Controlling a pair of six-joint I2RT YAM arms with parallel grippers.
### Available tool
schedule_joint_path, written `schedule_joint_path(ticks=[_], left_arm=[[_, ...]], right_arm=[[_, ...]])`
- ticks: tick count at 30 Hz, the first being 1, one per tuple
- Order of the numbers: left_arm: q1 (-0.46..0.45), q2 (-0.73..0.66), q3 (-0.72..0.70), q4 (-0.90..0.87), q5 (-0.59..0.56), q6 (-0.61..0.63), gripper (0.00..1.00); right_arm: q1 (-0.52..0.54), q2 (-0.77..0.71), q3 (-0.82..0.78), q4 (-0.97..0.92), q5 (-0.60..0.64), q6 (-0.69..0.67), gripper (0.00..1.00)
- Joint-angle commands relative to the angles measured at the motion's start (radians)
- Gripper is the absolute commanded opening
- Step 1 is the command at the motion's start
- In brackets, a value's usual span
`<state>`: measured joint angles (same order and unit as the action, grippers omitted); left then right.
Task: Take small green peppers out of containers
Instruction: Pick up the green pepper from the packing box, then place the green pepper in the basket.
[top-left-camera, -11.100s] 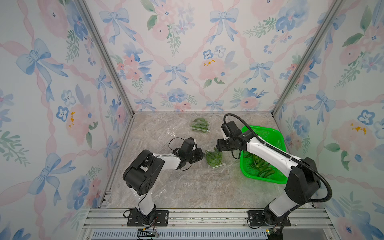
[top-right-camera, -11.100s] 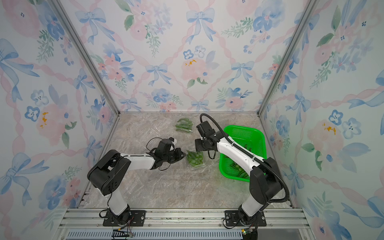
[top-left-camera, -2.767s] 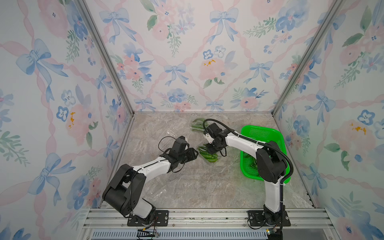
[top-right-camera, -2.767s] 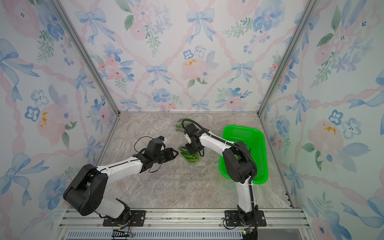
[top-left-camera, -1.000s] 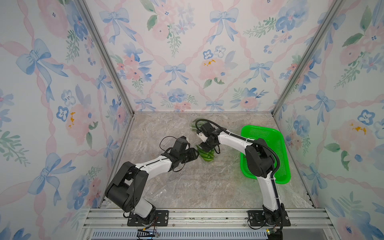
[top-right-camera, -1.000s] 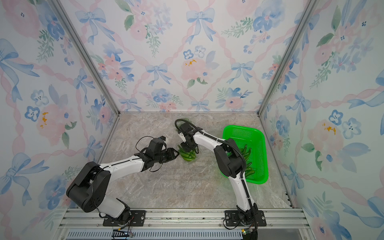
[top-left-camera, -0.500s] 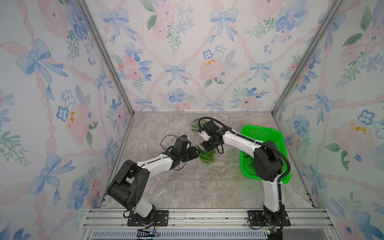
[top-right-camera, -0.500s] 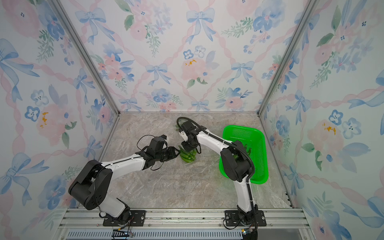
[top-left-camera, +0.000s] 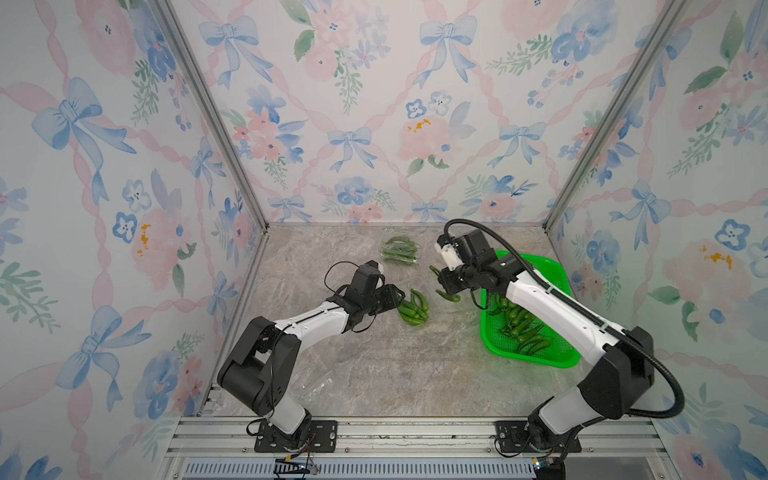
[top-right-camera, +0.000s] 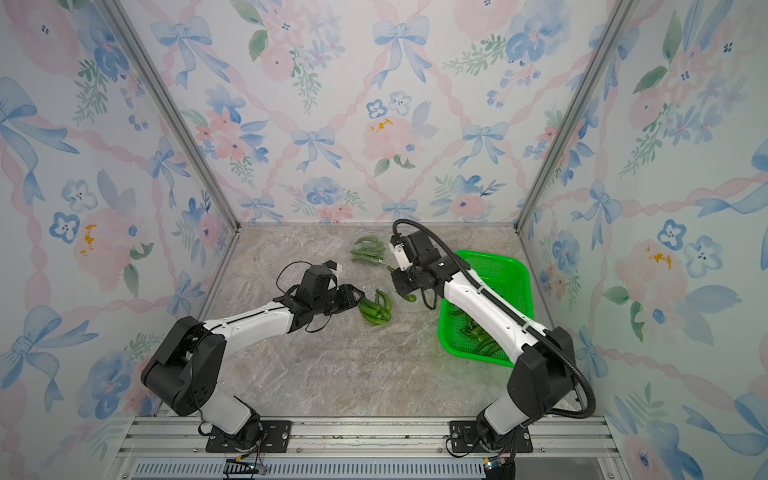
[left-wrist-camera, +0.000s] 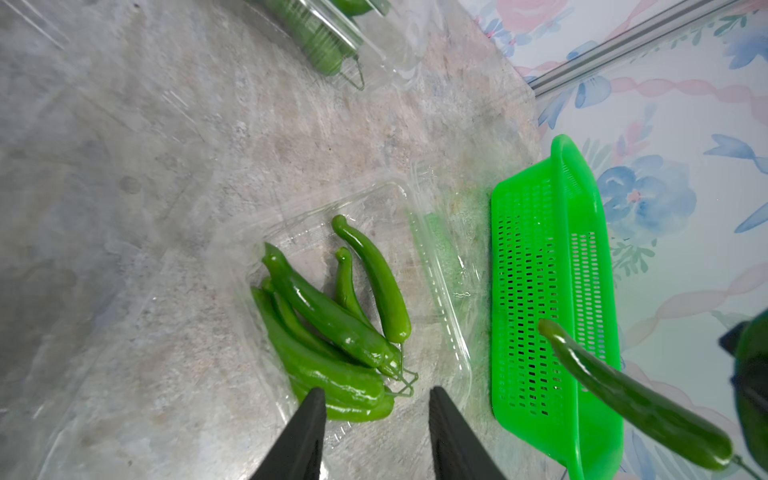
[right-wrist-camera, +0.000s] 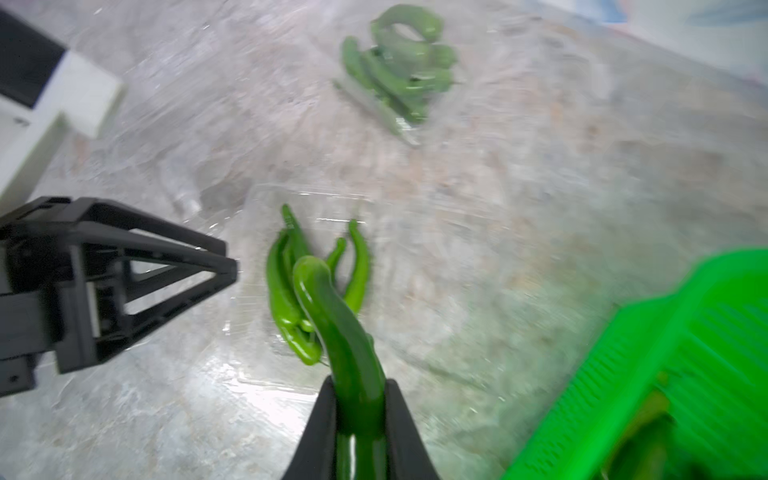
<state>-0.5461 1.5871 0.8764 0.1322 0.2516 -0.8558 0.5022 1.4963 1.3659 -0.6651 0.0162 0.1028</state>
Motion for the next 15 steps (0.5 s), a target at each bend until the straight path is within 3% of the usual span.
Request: schedule_joint_path(ticks=[1, 7, 11, 15], left_arm=[[-0.022, 0.032, 0.038, 0.006, 0.012, 0.027, 0.44], [-0.056, 0.072, 0.079, 0.006, 0.012, 0.028, 0.44], [-0.063, 0.075, 0.085, 0.006, 0.020, 0.031, 0.44], [-0.060, 0.047, 0.065, 0.004, 0.013, 0.037, 0.45]], right_arm=[[-0.123, -0.077, -0.089, 0.023, 0.062, 0.086, 0.13], [-0.287, -0.076, -0.215, 0.108, 0.015, 0.134, 0.13], [-0.319, 0.026, -0.230, 0.135, 0.033, 0.147, 0.14], [-0.323, 0.120, -0.216, 0.128, 0.067, 0.174, 0.21]])
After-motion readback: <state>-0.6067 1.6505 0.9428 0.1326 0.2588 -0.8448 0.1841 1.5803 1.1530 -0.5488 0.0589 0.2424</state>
